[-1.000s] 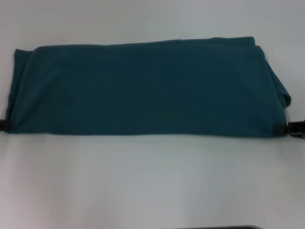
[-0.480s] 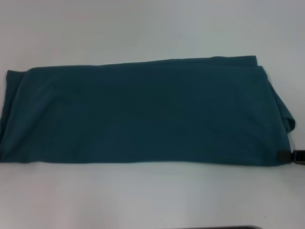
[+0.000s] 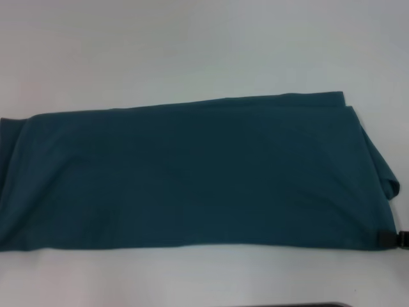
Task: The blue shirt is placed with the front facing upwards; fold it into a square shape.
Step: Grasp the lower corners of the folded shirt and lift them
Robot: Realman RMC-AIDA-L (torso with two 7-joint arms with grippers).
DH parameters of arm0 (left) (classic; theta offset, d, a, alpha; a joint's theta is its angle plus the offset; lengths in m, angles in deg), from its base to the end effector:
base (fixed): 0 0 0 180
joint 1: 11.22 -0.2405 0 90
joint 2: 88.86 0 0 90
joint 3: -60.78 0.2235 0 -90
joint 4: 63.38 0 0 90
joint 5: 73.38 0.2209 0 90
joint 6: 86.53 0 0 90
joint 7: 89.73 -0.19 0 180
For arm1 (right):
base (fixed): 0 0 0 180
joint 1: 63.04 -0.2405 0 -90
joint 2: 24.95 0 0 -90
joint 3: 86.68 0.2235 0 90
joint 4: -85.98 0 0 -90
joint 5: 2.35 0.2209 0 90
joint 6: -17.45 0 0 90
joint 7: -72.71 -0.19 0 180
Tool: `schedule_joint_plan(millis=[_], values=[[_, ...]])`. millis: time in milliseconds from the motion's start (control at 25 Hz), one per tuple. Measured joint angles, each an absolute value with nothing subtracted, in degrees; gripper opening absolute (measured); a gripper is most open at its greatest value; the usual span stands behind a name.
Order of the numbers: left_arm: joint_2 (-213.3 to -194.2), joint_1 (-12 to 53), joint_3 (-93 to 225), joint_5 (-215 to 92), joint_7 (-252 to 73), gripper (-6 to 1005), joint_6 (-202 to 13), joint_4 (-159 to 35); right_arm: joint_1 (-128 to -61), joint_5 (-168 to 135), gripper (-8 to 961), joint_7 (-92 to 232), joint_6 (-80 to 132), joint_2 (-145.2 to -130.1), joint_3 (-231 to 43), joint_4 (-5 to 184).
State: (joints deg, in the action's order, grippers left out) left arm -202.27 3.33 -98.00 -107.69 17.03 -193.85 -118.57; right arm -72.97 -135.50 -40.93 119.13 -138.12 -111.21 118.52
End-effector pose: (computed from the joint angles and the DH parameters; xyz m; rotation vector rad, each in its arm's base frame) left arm -0.3662 0.2120 0.0739 -2.3998 -1.6101 -0.1743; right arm 0.3579 0.1842 0.0057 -2.1794 2.0596 0.6382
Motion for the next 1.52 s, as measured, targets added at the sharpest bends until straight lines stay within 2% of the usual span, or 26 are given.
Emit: schedule_joint_plan(millis=[480,1160,1520], values=[[-201.92,1.86,-98.52,-107.32,15.84,0,-195.91,-118.15,-70.29,-135.5,69,-40.07,120.45,-137.7,-110.27,118.53],[-201.84,3.67,-97.8,-105.59,16.06,2,-191.36,-114.55,-71.7,-136.7,72,-40.54,118.72,-137.95,-110.06,118.48],[-201.72,4.41,-98.65,-105.77,18.18,15,-189.87,-114.95,-72.11,-136.75,73,-41.24,118.84,-137.44,-109.06,118.97]])
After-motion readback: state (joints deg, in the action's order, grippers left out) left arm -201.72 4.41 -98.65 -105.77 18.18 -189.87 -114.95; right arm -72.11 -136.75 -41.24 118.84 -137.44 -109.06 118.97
